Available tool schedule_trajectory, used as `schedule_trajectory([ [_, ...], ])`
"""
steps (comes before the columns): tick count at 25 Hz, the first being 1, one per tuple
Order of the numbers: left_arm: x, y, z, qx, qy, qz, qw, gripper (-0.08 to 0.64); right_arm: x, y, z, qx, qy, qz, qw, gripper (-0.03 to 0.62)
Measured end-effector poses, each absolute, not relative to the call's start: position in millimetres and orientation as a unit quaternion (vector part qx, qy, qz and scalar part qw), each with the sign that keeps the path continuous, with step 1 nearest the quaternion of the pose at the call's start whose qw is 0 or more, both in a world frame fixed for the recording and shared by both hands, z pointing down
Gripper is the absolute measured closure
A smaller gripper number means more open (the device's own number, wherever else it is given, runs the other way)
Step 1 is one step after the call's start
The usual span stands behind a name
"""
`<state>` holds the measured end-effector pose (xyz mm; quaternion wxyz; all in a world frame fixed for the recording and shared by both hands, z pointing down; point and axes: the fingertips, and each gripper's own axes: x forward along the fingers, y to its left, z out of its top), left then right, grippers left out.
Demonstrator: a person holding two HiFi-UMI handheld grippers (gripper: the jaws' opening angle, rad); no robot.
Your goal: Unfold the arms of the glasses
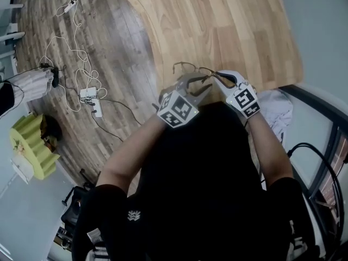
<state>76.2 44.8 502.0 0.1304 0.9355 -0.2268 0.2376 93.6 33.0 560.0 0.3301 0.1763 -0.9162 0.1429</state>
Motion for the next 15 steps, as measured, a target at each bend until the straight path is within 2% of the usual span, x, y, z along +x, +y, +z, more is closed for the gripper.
schedule_trajectory([
  [15, 130.0, 60.4, 485.6, 0.948, -0.175, 0.240, 0.111, 0.440, 149.1, 35.0, 557.0, 0.241, -0.903, 0.165, 0.315, 0.560],
])
